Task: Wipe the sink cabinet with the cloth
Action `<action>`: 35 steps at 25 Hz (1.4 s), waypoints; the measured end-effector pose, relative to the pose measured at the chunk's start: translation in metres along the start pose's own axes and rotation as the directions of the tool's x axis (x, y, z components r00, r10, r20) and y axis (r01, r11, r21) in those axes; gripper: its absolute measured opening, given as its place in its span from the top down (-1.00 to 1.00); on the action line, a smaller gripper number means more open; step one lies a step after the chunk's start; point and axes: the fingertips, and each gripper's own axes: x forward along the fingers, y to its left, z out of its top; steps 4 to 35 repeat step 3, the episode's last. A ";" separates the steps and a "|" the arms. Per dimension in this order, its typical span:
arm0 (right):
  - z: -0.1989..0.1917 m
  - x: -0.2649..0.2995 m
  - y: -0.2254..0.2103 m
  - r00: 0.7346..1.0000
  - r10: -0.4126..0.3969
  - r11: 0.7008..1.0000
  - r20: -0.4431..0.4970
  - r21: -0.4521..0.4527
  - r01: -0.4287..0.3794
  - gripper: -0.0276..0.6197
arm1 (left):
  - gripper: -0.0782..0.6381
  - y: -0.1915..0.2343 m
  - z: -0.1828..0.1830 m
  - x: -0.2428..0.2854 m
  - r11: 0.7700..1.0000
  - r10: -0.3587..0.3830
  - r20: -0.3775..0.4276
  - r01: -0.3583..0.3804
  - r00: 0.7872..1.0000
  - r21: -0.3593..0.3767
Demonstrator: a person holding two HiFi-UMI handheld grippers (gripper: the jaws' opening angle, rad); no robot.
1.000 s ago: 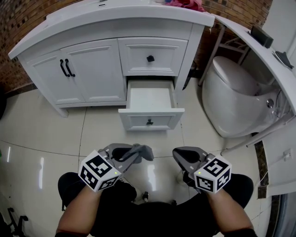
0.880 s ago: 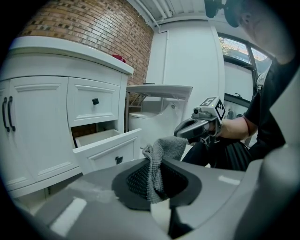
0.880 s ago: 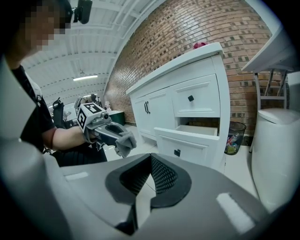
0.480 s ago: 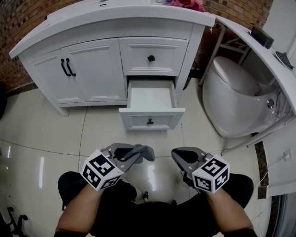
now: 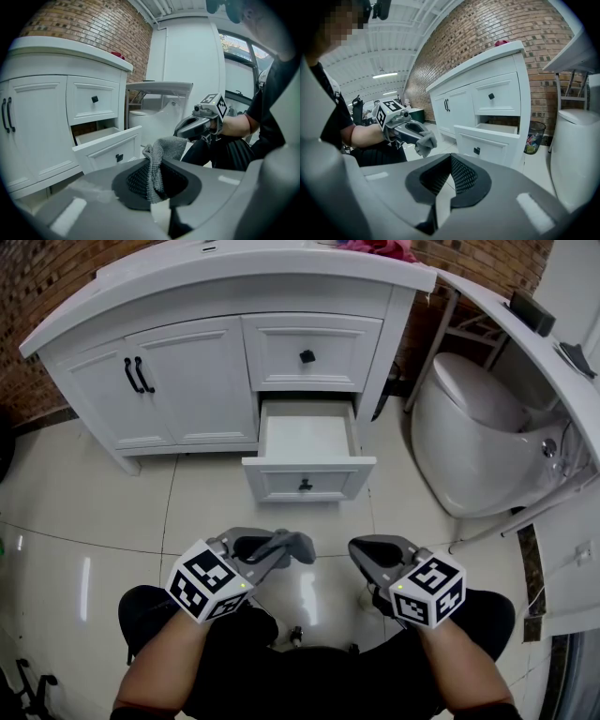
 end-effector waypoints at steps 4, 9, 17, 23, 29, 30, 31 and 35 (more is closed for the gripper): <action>0.002 -0.001 0.001 1.000 0.002 1.000 0.000 -0.003 -0.002 0.91 | 0.68 0.000 0.000 0.000 1.000 0.002 -0.004 -0.002 1.000 0.001; 0.002 -0.001 0.001 1.000 0.002 1.000 0.000 -0.003 -0.002 0.91 | 0.68 0.000 0.000 0.000 1.000 0.002 -0.004 -0.002 1.000 0.001; 0.002 -0.001 0.001 1.000 0.002 1.000 0.000 -0.003 -0.002 0.91 | 0.68 0.000 0.000 0.000 1.000 0.002 -0.004 -0.002 1.000 0.001; 0.002 -0.001 0.001 1.000 0.002 1.000 0.000 -0.003 -0.002 0.91 | 0.68 0.000 0.000 0.000 1.000 0.002 -0.004 -0.002 1.000 0.001; 0.002 -0.001 0.001 1.000 0.002 1.000 0.000 -0.003 -0.002 0.91 | 0.68 0.000 0.000 0.000 1.000 0.002 -0.004 -0.002 1.000 0.001; 0.002 -0.001 0.001 1.000 0.002 1.000 0.000 -0.003 -0.002 0.91 | 0.68 0.000 0.000 0.000 1.000 0.002 -0.004 -0.002 1.000 0.001; 0.002 -0.001 0.001 1.000 0.002 1.000 0.000 -0.003 -0.002 0.91 | 0.68 0.000 0.000 0.000 1.000 0.002 -0.004 -0.002 1.000 0.001; 0.002 -0.001 0.001 1.000 0.002 1.000 0.000 -0.003 -0.002 0.91 | 0.68 0.000 0.000 0.000 1.000 0.002 -0.004 -0.002 1.000 0.001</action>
